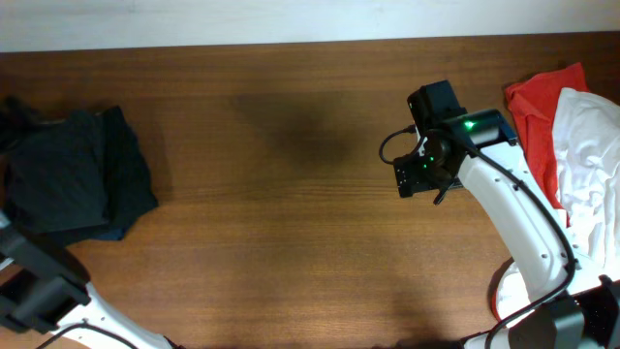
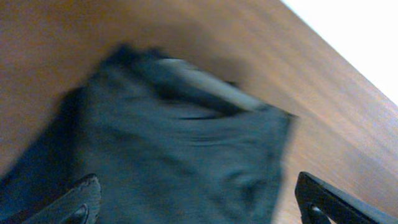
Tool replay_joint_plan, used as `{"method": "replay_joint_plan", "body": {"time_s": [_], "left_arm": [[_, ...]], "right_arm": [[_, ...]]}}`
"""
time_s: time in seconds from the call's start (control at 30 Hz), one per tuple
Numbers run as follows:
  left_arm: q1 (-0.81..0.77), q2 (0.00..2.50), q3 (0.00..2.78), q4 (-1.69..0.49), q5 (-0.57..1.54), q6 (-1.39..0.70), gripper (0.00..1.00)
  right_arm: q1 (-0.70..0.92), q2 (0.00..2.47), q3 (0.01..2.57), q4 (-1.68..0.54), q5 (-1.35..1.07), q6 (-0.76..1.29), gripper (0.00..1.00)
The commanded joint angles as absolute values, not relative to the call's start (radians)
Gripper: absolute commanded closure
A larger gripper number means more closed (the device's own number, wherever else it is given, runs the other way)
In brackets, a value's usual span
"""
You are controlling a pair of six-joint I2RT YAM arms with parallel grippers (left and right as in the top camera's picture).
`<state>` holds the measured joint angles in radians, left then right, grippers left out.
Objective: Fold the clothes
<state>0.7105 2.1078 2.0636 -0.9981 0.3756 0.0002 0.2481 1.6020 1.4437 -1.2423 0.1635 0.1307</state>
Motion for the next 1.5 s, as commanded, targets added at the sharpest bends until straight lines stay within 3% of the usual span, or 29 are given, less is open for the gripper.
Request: {"method": "replay_joint_plan", "body": {"time_s": [0.0,0.17,0.33,0.43,0.5,0.63,0.77,0.87,0.97,1.33,1.4,1.47], "left_arm": [[0.492,2.117,2.074,-1.05,0.492,0.084,0.01],[0.075,2.14,2.063,-1.354,0.283,0.084,0.01],[-0.101,2.145,2.062,-1.633,0.229,0.069,0.01],[-0.118,2.133,1.991,-1.689,0.213,0.049,0.01],[-0.118,2.107,1.781,-1.67,0.212,0.05,0.01],[-0.117,1.884,1.293,-1.369,0.199,-0.019,0.01],[-0.138,1.058,0.783,-0.943,0.192,-0.112,0.01],[-0.138,0.532,0.693,-0.886,0.13,-0.112,0.01],[-0.137,0.16,0.693,-0.901,0.131,-0.112,0.01],[-0.137,0.107,0.693,-1.049,0.13,-0.112,0.01],[-0.137,0.107,0.692,-1.116,0.135,-0.112,0.01],[-0.137,0.107,0.693,-1.116,0.134,-0.112,0.01]], "right_arm": [[0.24,1.603,1.451,-1.198,0.007,0.147,0.01],[0.141,1.636,1.451,-1.188,-0.318,0.229,0.01],[0.014,1.636,1.37,-1.446,-0.253,0.179,0.01],[0.015,1.635,1.176,-1.422,-0.254,0.18,0.01],[0.015,1.609,1.034,-1.363,-0.254,0.18,0.01],[0.048,1.378,0.966,-1.299,-0.231,0.255,0.01],[0.201,0.793,0.941,-1.139,-0.065,0.313,0.01],[0.216,0.539,0.925,-1.075,-0.066,0.313,0.01],[0.216,0.45,0.925,-1.07,-0.066,0.313,0.01],[0.215,0.421,0.925,-1.069,-0.065,0.311,0.01],[0.185,0.355,0.912,-1.083,-0.044,0.228,0.01],[0.136,0.201,0.759,-0.957,-0.049,0.11,0.01]]}}
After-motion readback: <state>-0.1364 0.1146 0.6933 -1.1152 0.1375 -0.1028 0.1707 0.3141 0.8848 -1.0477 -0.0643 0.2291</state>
